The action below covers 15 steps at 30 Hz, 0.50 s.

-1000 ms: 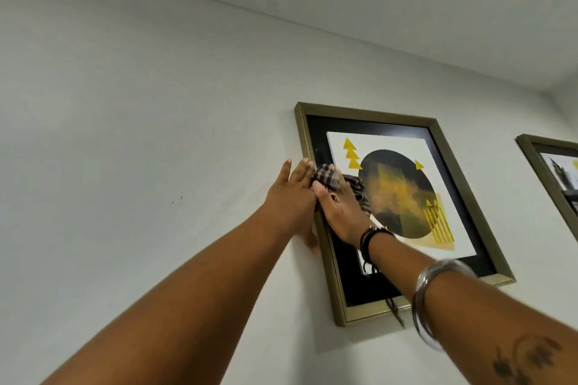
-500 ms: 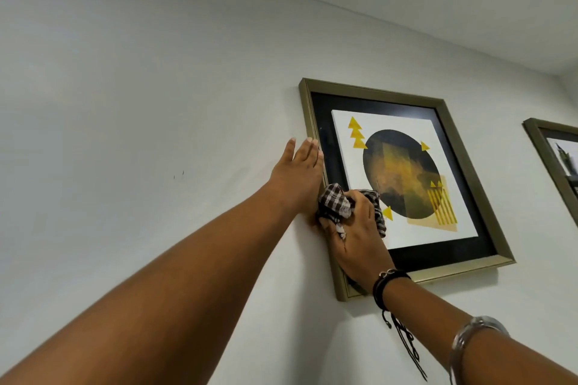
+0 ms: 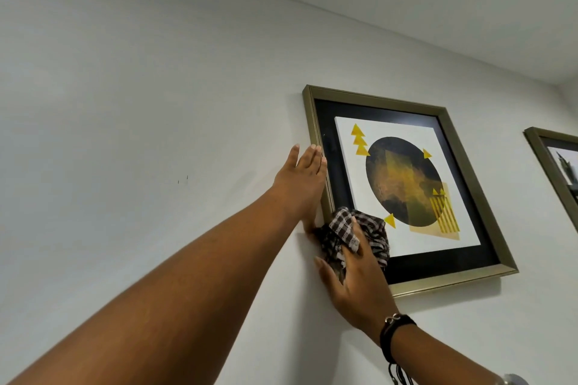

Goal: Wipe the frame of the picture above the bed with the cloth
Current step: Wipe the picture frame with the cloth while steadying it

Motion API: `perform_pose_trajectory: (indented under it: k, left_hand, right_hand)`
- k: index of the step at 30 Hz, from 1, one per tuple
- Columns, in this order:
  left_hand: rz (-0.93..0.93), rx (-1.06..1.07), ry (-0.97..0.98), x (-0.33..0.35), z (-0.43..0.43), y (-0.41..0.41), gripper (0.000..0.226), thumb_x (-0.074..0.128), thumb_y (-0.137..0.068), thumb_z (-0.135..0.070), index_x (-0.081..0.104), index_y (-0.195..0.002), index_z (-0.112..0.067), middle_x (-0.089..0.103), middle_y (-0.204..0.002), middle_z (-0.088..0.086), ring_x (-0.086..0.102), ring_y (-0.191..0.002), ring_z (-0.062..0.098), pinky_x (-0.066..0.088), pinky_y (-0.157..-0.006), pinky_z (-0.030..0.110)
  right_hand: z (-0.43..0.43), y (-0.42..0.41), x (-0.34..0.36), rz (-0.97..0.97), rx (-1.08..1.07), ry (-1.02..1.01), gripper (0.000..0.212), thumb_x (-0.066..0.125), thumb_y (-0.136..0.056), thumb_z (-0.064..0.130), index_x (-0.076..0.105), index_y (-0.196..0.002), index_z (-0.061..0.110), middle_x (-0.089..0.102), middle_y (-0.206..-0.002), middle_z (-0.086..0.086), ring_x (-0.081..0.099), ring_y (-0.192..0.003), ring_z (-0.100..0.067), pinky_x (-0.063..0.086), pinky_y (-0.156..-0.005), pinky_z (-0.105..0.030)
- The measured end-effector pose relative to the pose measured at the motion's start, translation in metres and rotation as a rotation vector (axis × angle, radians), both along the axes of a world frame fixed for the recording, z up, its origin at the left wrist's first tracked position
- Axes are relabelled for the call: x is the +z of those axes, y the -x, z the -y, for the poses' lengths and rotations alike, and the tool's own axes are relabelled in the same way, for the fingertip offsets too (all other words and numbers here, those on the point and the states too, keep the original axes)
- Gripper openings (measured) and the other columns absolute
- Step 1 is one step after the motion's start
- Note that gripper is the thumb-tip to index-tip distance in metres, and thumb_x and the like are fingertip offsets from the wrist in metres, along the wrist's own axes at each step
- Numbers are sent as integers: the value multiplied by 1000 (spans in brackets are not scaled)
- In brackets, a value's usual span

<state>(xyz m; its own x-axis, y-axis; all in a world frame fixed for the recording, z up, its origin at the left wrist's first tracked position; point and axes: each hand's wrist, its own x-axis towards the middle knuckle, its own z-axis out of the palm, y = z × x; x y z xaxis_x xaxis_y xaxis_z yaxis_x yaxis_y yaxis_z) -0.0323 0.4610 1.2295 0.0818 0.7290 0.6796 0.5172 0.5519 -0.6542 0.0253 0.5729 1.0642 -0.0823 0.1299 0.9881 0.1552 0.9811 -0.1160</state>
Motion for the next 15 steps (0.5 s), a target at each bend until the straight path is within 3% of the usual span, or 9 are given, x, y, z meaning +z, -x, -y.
perform_pose_trajectory:
  k: [6, 9, 15]
  left_hand:
    - [25, 2, 28, -16, -8, 9, 144, 80, -58, -65, -9, -154, -5, -14, -163, 17, -20, -150, 31, -17, -116, 52]
    - [10, -28, 44, -15, -8, 5, 144, 80, -57, -66, -8, -154, -6, -13, -164, 16, -19, -150, 31, -16, -117, 52]
    - [-2, -24, -5, 1, 1, 2, 137, 76, -62, -66, -6, -155, -7, -10, -164, 16, -18, -151, 31, -14, -118, 52]
  right_hand:
    - [-15, -7, -5, 45, 108, 32, 91, 40, -85, 76, 18, -159, 28, 13, -169, 7, 5, -157, -4, 14, -129, -38]
    - [-21, -18, -1, 129, 59, -6, 83, 37, -84, 79, 1, -153, 50, 9, -170, 8, 2, -157, -5, 12, -129, -37]
    - [-22, -24, 8, 219, -17, -44, 80, 30, -82, 84, -18, -141, 60, -11, -163, 22, -10, -155, 0, 2, -128, -27]
